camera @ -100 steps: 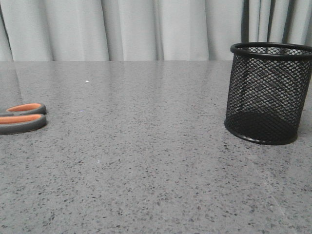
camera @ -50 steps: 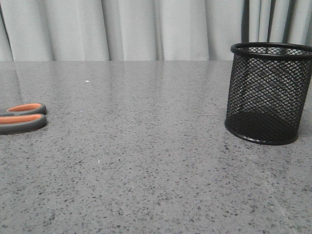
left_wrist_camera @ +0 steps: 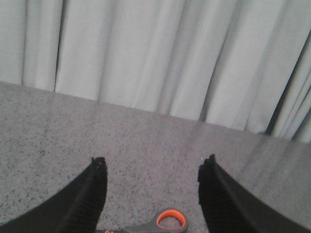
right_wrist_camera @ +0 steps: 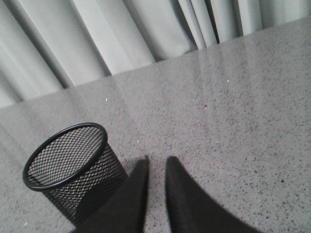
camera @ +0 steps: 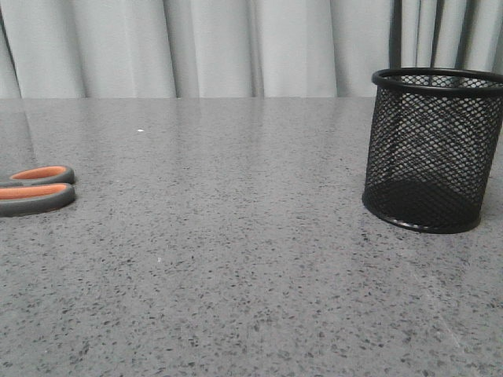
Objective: Put scissors into bucket
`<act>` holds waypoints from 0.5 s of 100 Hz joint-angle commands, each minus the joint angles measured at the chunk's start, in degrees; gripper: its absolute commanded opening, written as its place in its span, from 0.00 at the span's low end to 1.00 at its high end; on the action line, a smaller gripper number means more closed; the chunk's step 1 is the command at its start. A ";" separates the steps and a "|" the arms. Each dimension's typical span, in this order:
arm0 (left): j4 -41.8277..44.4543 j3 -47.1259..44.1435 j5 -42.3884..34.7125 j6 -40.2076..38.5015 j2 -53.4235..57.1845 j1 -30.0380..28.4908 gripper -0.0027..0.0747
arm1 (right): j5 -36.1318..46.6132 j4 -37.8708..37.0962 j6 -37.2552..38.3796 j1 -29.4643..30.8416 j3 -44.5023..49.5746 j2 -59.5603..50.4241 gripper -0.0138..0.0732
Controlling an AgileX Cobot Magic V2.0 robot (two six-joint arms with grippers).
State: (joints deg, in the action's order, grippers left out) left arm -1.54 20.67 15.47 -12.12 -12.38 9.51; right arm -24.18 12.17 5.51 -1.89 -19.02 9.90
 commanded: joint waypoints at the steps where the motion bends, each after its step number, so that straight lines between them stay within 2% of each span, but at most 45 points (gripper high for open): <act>1: 1.88 7.71 3.16 0.46 -8.06 1.44 0.58 | -1.87 -0.66 -0.34 0.30 -6.62 5.77 0.47; 8: 2.00 12.76 8.55 4.12 -14.43 2.23 0.51 | -6.22 -0.56 -0.34 0.30 -10.02 9.18 0.59; 13: 2.00 16.31 12.04 8.13 -18.78 2.65 0.47 | -8.59 -0.43 -0.34 0.04 -11.92 10.99 0.63; 22: 3.13 23.26 19.59 16.81 -27.00 2.87 0.41 | -9.86 0.19 -0.34 -0.19 -13.81 12.40 0.63; 34: 8.30 32.10 30.16 25.90 -38.06 3.41 0.41 | -8.73 0.19 -0.34 -0.19 -13.98 12.27 0.63; 44: 17.83 36.93 33.93 30.99 -45.36 7.26 0.42 | -8.73 0.19 -0.34 -0.19 -13.98 12.27 0.63; 50: 24.13 38.62 36.65 38.05 -49.22 10.05 0.42 | -9.12 0.19 -0.34 -0.30 -13.98 12.27 0.63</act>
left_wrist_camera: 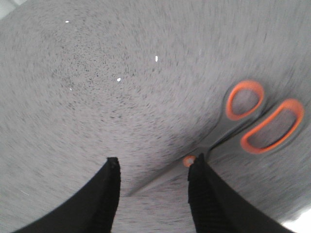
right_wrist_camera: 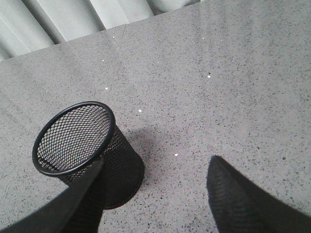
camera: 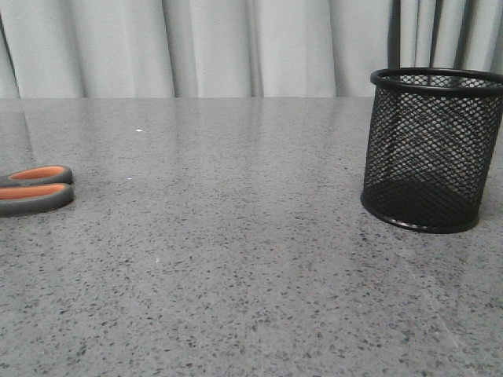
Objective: Put scissors into bucket
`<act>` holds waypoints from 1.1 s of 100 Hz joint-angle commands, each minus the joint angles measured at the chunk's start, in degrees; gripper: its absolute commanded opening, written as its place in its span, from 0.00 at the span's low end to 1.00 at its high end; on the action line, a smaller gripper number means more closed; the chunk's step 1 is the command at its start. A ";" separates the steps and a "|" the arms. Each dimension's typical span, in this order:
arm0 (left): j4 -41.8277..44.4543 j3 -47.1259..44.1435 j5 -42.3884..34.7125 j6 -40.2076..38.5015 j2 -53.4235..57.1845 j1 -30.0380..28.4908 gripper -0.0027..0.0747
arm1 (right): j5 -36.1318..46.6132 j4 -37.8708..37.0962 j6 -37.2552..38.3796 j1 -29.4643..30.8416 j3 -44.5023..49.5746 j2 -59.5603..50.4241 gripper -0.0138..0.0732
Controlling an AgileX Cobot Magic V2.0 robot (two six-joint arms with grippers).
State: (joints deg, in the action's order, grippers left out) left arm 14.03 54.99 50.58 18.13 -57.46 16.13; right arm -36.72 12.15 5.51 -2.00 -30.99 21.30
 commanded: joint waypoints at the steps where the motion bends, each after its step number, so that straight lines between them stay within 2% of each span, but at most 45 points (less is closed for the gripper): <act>1: 10.44 4.41 1.86 8.62 -4.52 4.14 0.42 | 3.42 0.21 -0.34 -0.19 -2.01 0.87 0.63; 9: 20.02 4.66 4.68 16.79 -8.42 7.67 0.42 | 2.77 0.21 -0.34 -0.81 -2.01 0.87 0.63; 17: 22.53 4.66 5.88 18.57 -11.48 8.76 0.42 | 2.10 0.21 -0.34 -1.30 -2.01 0.87 0.63; 24: 21.26 4.66 6.07 20.31 -13.95 8.66 0.42 | 1.68 0.21 -0.34 -1.73 -2.01 0.87 0.63; 38: 17.68 4.66 7.03 30.19 -17.71 8.54 0.42 | 1.38 -0.04 -0.34 -2.68 -2.01 0.87 0.63; 51: 9.60 4.66 7.10 41.04 -20.05 5.76 0.42 | 1.28 -0.31 -0.60 -3.91 -2.01 0.87 0.63; 73: -2.78 4.66 7.86 52.07 -21.33 -0.92 0.42 | 1.28 -3.37 -1.13 -5.38 -2.01 0.87 0.63; 83: -8.32 4.66 8.06 57.87 -21.61 -1.89 0.42 | 1.28 -4.95 -1.13 -5.59 -2.01 0.87 0.63; 99: -9.09 4.66 7.57 58.93 -23.63 -1.94 0.52 | 1.49 -5.22 -1.13 -5.59 -2.01 0.87 0.63; 110: -8.40 4.78 6.75 58.93 -24.84 -1.94 0.52 | 1.49 -5.22 -1.13 -5.59 -1.90 0.87 0.63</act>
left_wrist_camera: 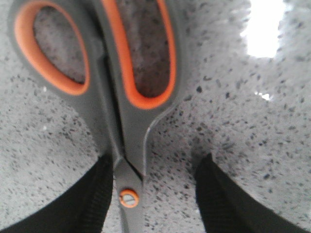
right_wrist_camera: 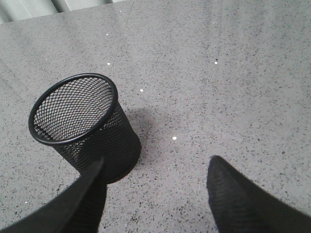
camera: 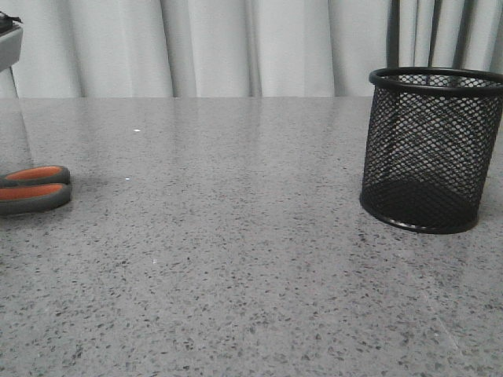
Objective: Put scissors into bucket
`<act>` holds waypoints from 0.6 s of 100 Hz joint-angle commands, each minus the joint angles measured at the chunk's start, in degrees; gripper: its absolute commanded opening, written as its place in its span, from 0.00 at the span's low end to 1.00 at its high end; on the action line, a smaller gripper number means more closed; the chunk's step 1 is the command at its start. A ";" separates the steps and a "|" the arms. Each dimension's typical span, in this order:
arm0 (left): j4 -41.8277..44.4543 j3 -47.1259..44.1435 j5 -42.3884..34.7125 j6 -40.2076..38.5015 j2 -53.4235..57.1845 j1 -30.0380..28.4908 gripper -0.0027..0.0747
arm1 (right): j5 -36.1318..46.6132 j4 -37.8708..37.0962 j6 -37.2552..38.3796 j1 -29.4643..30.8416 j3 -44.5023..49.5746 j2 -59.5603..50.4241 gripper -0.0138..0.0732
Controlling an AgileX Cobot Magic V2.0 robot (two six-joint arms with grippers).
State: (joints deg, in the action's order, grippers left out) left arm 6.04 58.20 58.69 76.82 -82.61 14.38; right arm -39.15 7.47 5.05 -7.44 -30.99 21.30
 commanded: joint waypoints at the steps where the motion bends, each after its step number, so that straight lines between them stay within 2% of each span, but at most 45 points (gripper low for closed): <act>1: -0.41 1.57 -1.67 0.24 0.17 -0.19 0.52 | 3.91 -0.54 -0.67 -0.15 -1.77 0.87 0.63; 15: -0.41 3.23 -3.51 0.24 -0.88 -0.19 0.52 | 3.62 -0.54 -0.67 -0.15 -1.69 0.87 0.63; 33: -4.63 6.15 -3.90 0.56 -3.68 -0.19 0.52 | 3.96 -0.54 -0.67 -0.15 -1.69 0.87 0.63; 60: -7.95 6.31 1.24 0.54 -9.96 -0.19 0.51 | 3.65 -0.54 -0.67 -0.15 -1.69 0.87 0.63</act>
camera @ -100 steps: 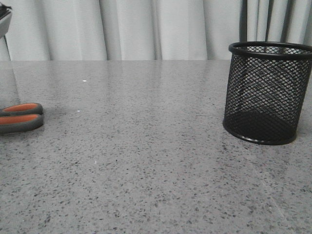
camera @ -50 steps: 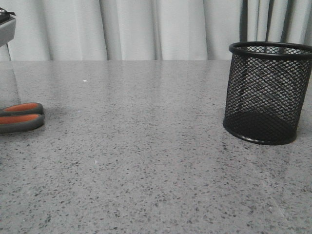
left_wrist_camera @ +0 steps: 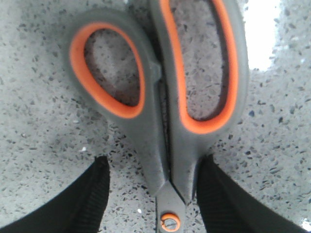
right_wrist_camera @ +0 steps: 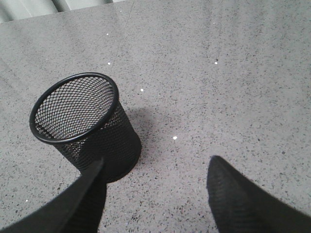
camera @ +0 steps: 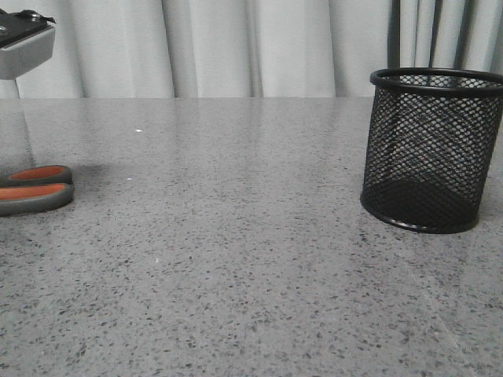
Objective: Put scissors into bucket
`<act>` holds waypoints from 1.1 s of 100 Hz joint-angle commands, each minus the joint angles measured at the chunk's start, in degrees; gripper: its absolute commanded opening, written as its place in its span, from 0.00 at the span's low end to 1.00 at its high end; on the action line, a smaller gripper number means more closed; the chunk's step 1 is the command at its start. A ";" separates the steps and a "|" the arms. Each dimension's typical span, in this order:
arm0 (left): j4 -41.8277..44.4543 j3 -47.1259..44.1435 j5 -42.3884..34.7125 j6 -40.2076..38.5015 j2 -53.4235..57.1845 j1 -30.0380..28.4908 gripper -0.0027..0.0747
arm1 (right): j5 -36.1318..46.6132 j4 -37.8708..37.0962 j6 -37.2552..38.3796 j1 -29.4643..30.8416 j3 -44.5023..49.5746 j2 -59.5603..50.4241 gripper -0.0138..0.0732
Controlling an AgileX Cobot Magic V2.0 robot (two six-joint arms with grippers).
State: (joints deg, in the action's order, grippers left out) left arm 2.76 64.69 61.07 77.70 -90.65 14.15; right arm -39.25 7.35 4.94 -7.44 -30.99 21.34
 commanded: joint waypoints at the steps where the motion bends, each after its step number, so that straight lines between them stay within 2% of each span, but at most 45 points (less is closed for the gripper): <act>1: -4.80 -0.18 -1.13 -0.33 -1.94 0.04 0.50 | 3.78 -0.41 -0.56 -0.15 -1.69 0.83 0.63; 12: -6.83 -0.18 -0.89 -0.33 -2.50 0.04 0.36 | 2.66 -0.41 -0.56 -0.15 -1.69 0.83 0.63; 25: -8.48 -0.18 0.11 -3.24 -2.50 0.04 0.09 | 2.39 0.29 -0.56 -0.15 -1.69 0.83 0.63; 31: -9.45 -0.18 0.11 -4.03 -2.50 0.04 0.01 | 2.50 2.02 -1.22 -0.15 -1.69 0.83 0.63; 40: -11.41 -0.18 0.50 -4.03 -2.12 0.04 0.01 | 2.19 8.68 -8.59 -0.15 -1.69 0.83 0.63; 47: -12.34 -0.09 0.50 -4.03 -1.04 0.04 0.01 | 1.32 16.96 -15.57 -0.24 -1.69 0.83 0.63; 63: -13.07 -0.09 -1.40 -4.03 5.58 1.23 0.01 | -1.92 42.07 -31.30 -0.24 -1.69 0.83 0.63; 81: -14.03 -0.09 -5.47 -4.03 16.63 7.23 0.01 | -4.96 63.52 -44.42 -0.24 -1.79 1.48 0.63; 91: -13.91 -0.09 -9.62 -4.03 22.29 12.39 0.01 | -6.35 67.29 -46.16 -0.24 -3.06 4.18 0.63; 110: -13.91 0.05 -15.80 -4.03 27.89 21.36 0.01 | -10.44 67.66 -47.48 -0.24 -8.32 12.89 0.64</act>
State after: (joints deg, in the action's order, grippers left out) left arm -9.40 63.13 50.84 74.29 -65.56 31.97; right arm -48.83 71.13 -40.37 -7.72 -35.12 29.48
